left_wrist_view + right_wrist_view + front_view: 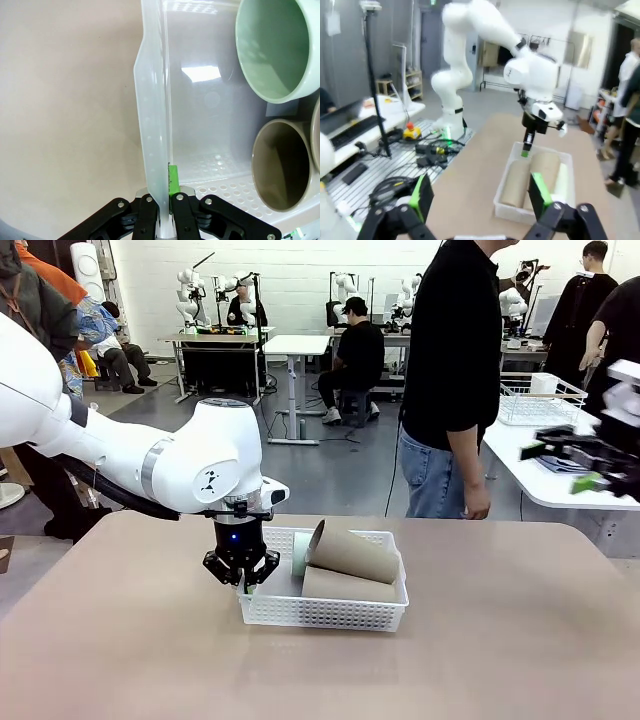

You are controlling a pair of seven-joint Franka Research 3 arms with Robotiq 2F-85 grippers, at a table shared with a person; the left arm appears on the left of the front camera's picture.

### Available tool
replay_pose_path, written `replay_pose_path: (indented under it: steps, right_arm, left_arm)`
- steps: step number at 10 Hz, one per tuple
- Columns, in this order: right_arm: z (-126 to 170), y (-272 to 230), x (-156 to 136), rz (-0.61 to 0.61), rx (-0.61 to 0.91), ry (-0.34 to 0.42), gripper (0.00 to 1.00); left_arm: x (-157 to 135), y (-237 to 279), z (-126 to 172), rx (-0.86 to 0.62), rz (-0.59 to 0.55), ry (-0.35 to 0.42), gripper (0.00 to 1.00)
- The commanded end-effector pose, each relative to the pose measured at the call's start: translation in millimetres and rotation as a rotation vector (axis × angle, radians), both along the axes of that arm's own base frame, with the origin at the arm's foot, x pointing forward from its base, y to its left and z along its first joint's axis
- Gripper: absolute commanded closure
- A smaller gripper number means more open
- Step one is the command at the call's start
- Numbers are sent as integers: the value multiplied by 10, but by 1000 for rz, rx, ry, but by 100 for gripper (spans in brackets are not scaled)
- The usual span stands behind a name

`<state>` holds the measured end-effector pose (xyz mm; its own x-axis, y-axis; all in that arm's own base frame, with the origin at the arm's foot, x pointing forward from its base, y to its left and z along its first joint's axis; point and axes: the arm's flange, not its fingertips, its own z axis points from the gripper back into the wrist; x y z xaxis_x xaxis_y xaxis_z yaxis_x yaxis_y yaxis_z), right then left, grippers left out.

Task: Clean and organize the cups into the basket.
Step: Pick up the Reusable plastic cup from the right side of the table and stack it inside the Organizing basket in the center of the table.

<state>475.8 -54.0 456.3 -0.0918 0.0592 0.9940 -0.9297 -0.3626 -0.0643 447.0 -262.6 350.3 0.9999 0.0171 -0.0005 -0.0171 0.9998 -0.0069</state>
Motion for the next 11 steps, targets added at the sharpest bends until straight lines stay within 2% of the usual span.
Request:
replay_pose_path:
  steps: [1, 4, 6, 7, 11]
  right_arm:
    - [-284, -117, 14, -31, 13, 26, 0]
    - [-507, -43, -155, -145, -99, 33, 0]
    - [-371, 107, -113, -195, -185, 6, 0]
    - [-553, -154, -34, -148, -77, 34, 0]
    - [-553, -154, -34, -148, -77, 34, 0]
  left_arm:
    - [-14, 4, 5, -2, 2, -1, 100]
    - [-14, 4, 5, -2, 2, -1, 100]
    - [-14, 4, 5, -2, 2, -1, 100]
    - [-14, 4, 5, -2, 2, -1, 100]
    - [-14, 4, 5, -2, 2, -1, 100]
